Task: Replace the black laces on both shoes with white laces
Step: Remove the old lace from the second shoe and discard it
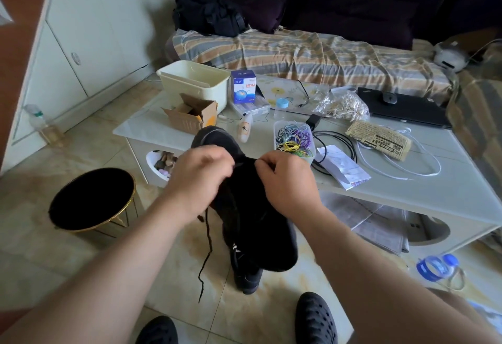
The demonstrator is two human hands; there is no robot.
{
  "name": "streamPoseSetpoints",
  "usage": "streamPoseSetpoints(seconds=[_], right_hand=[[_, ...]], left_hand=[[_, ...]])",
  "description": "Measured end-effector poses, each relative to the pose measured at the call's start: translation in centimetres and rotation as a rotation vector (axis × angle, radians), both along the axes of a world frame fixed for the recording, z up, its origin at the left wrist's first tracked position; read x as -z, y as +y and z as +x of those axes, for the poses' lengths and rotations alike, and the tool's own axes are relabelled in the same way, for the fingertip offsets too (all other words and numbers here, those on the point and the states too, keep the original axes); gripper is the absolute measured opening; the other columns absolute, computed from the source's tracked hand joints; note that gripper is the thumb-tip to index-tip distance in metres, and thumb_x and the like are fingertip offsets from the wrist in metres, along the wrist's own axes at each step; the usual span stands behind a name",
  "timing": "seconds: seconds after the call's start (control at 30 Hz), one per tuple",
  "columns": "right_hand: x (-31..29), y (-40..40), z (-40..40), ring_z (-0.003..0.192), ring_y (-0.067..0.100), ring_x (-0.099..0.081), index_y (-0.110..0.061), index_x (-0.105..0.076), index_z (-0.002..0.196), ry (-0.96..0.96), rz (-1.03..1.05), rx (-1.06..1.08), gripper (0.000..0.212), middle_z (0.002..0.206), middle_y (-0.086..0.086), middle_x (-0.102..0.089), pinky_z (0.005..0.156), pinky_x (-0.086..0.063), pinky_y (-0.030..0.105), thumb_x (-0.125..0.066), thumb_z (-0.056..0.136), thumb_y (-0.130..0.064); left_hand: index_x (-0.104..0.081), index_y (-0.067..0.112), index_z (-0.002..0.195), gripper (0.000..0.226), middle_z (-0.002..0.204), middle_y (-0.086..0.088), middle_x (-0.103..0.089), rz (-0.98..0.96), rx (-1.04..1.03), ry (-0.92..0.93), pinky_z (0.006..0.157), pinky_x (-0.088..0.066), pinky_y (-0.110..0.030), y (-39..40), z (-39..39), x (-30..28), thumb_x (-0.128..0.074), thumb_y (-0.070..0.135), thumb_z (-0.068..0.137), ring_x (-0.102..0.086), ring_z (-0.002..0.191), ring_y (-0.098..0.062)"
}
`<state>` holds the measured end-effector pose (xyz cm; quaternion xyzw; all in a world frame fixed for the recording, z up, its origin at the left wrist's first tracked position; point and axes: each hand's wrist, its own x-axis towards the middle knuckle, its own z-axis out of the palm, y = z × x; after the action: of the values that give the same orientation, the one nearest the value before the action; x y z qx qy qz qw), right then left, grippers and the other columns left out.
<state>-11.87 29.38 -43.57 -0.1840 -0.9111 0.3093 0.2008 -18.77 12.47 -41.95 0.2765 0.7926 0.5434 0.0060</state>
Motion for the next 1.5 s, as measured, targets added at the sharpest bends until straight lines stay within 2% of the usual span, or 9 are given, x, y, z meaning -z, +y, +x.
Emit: streamPoseSetpoints(seconds=[0.13,0.37,0.5,0.6,0.73,0.93,1.23,1.33,1.5], right_hand=[[0.3,2.0,-0.4,0.077,0.031,-0.063,-0.016,-0.068,0.083,-0.079,-0.121,0.127,0.026,0.072,0.002,-0.067,0.063,-0.047,0.032,-0.054,0.095,-0.034],[0.0,3.6,-0.5,0.063,0.024,-0.051,-0.011,-0.063,0.074,-0.012,-0.26,0.23,0.029,0.057,-0.004,-0.054,0.056,-0.038,0.032,-0.055,0.096,-0.028],[-0.4,3.4,-0.4,0.057,0.015,-0.043,-0.011,-0.065,0.076,0.035,-0.315,0.223,0.028,0.053,-0.007,-0.048,0.054,-0.036,0.03,-0.057,0.096,-0.029],[-1.0,2.4,-0.2,0.055,0.011,-0.047,-0.016,-0.067,0.076,0.063,-0.281,0.156,0.026,0.055,-0.009,-0.054,0.056,-0.04,0.03,-0.058,0.096,-0.03],[-1.6,0.2,0.0,0.073,0.015,-0.062,-0.021,-0.073,0.086,0.078,-0.169,0.066,0.022,0.073,-0.007,-0.069,0.066,-0.047,0.031,-0.06,0.097,-0.034],[-0.8,-1.5,0.4,0.086,0.022,-0.065,-0.024,-0.075,0.094,0.083,-0.113,-0.015,0.02,0.088,-0.005,-0.073,0.076,-0.053,0.037,-0.059,0.097,-0.037],[0.4,2.5,-0.3,0.073,0.026,-0.061,-0.017,-0.068,0.078,-0.054,-0.229,0.192,0.025,0.066,-0.002,-0.064,0.063,-0.044,0.034,-0.056,0.094,-0.032],[0.9,3.7,-0.2,0.063,0.026,-0.05,-0.01,-0.064,0.076,-0.028,-0.332,0.257,0.025,0.06,0.002,-0.056,0.059,-0.04,0.033,-0.056,0.092,-0.026],[0.6,1.4,-0.2,0.059,0.01,-0.053,-0.018,-0.071,0.081,0.017,-0.352,0.158,0.019,0.062,-0.008,-0.062,0.055,-0.04,0.026,-0.061,0.094,-0.028]], left_hand=[[-0.044,0.022,0.045,0.024,0.054,0.0,-0.037,0.645,0.147,-0.446,0.067,-0.031,-0.035,-2.4,-1.3,-1.5,-0.064,0.034,0.044,-0.032,0.061,-0.021],[-0.04,0.024,0.053,0.022,0.052,0.006,-0.03,0.759,-0.283,-0.57,0.06,-0.027,-0.031,-3.6,-2.0,-2.2,-0.04,0.014,0.073,-0.032,0.051,-0.018],[-0.046,0.021,0.068,0.016,0.054,0.011,-0.047,0.265,-0.627,-0.27,0.057,-0.032,-0.035,-4.3,-3.1,-1.7,-0.05,0.018,0.083,-0.042,0.062,-0.025],[-0.063,0.028,0.106,0.015,0.1,0.002,-0.064,-0.142,-0.513,0.229,0.085,-0.048,-0.043,-3.9,-2.7,-0.6,-0.066,0.029,0.091,-0.057,0.095,-0.027],[-0.079,0.03,0.094,0.016,0.099,0.004,-0.064,-0.276,-0.289,0.644,0.089,-0.046,-0.043,-0.2,-1.1,0.0,-0.073,0.04,0.083,-0.06,0.094,-0.031],[-0.079,0.033,0.085,0.022,0.087,0.009,-0.066,-0.534,-0.311,0.622,0.078,-0.039,-0.041,1.8,0.1,1.3,-0.067,0.05,0.079,-0.06,0.093,-0.028],[-0.067,0.024,0.089,0.015,0.08,0.009,-0.067,-0.021,-0.405,0.14,0.074,-0.046,-0.034,-2.3,-1.5,-1.3,-0.053,0.029,0.088,-0.062,0.083,-0.022],[-0.064,0.018,0.095,0.01,0.081,0.001,-0.066,-0.124,-0.5,0.103,0.073,-0.049,-0.04,-4.2,-2.7,-1.2,-0.055,0.022,0.096,-0.062,0.084,-0.031],[-0.05,0.028,0.114,0.047,0.102,0.004,-0.057,-0.354,-0.322,0.05,0.09,-0.051,-0.046,-1.6,-0.5,0.2,-0.062,0.064,0.085,-0.057,0.102,-0.026]])
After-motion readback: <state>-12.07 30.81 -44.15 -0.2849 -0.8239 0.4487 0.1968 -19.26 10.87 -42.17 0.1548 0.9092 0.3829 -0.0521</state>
